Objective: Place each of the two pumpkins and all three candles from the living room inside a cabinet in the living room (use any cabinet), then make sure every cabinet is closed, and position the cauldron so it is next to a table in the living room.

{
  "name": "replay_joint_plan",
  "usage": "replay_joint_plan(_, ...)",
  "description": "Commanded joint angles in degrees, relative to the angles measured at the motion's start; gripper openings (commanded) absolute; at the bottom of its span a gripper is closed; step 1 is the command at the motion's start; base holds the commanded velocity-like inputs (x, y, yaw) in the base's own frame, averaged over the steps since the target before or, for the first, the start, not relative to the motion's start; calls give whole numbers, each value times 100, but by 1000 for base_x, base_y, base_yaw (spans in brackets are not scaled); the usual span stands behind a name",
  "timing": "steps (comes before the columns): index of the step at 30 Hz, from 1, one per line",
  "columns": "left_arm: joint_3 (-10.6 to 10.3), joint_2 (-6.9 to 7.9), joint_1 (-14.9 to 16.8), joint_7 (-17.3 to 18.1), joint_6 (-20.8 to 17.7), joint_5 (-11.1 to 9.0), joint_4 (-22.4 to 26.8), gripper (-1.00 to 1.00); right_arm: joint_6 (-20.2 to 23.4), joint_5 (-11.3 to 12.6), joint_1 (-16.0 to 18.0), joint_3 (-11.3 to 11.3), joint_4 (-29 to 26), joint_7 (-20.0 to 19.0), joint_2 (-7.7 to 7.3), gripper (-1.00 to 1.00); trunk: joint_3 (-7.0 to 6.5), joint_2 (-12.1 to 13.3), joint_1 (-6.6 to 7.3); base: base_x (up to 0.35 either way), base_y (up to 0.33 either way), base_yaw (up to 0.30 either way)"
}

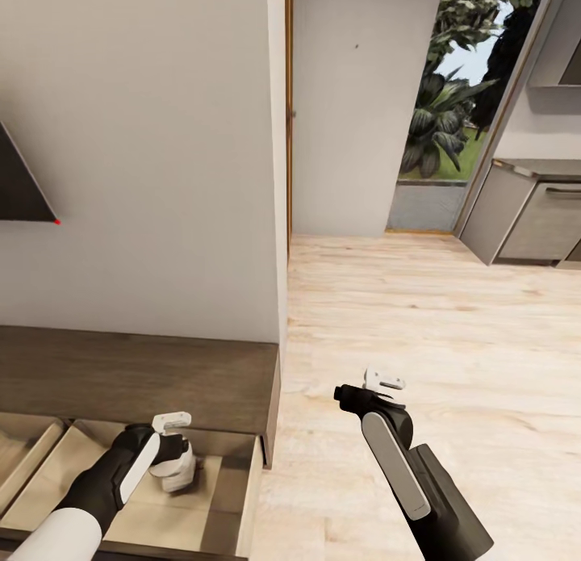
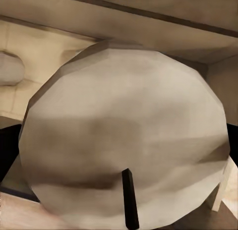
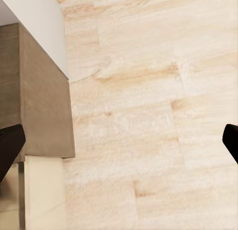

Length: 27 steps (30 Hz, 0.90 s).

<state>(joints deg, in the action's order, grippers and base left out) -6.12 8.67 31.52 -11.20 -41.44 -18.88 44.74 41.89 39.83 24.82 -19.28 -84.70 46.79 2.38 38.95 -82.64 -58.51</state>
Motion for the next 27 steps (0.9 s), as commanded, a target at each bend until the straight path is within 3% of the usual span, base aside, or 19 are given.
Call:
replay_joint_plan(1,-29,5,3,-48,-8,-48,4,-100,12,51,6,-6,-5,59,0,100,24,-45,-22,0,0,0)
replay_joint_plan(27,-47,-6,3,-40,22,42,-10,-100,10,43,6,-6,27,43,17,100,490,-1087,-594,0,0,0)
